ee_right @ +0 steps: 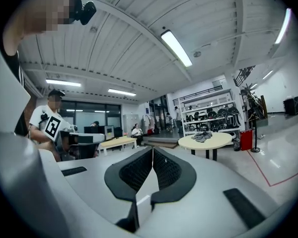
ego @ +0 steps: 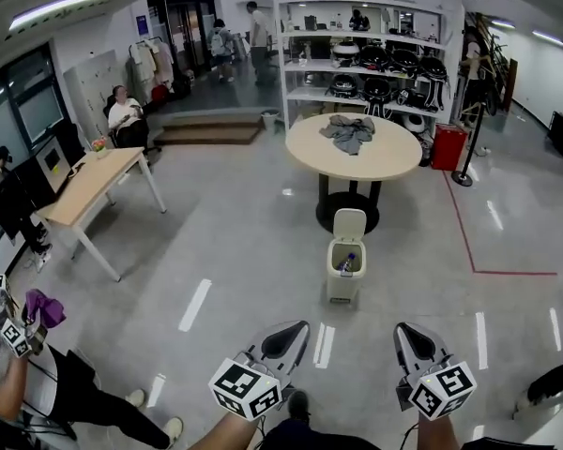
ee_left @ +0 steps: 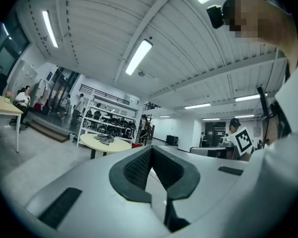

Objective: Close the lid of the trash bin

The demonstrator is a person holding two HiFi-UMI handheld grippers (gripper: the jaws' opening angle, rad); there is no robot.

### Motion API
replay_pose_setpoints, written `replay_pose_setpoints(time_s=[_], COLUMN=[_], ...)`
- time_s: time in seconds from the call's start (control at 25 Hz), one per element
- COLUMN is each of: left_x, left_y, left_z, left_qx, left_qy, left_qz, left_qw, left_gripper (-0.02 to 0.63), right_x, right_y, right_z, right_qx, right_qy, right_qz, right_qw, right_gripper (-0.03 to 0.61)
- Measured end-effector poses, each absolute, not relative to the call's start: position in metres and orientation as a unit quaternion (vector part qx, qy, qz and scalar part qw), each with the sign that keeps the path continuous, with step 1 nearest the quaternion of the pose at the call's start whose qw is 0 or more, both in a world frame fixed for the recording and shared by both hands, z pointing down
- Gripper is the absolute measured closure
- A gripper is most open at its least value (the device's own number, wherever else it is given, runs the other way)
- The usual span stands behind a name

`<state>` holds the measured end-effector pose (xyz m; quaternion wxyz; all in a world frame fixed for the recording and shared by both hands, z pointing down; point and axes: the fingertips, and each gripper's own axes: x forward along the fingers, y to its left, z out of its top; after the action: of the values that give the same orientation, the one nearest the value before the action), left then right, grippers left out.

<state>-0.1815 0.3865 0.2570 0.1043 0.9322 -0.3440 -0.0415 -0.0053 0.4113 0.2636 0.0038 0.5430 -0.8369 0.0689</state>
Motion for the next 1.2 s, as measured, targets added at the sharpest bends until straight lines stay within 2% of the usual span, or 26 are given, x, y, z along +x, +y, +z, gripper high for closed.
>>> replay_pose_setpoints(time_s=[0.28,0.56,1.2], left_x=[-0.198,-0.193,-0.064], left_y=[0.278,0.189,-0.014], left_z=[0.255,0.268,0.265], left_qx=[0.938,0.935,0.928], left_qy=[-0.324,-0.329,-0.353], left_qz=[-0.052,-0.048,-0.026], left_qw=[0.113,0.123,0.115], left_gripper=[0.623,0.623,0.623], right_x=[-0.029,-0.016,0.106], right_y=[0.305,0.219,0.005], right_z=[0.246,0.256,0.26], right_qx=[0.549,0.558,0.522], right_qy=[-0.834,-0.827,-0.85], right_qz=[0.054,0.064,0.069], right_qw=[0.009,0.011,-0.002], right_gripper=[0.569,0.569,0.569])
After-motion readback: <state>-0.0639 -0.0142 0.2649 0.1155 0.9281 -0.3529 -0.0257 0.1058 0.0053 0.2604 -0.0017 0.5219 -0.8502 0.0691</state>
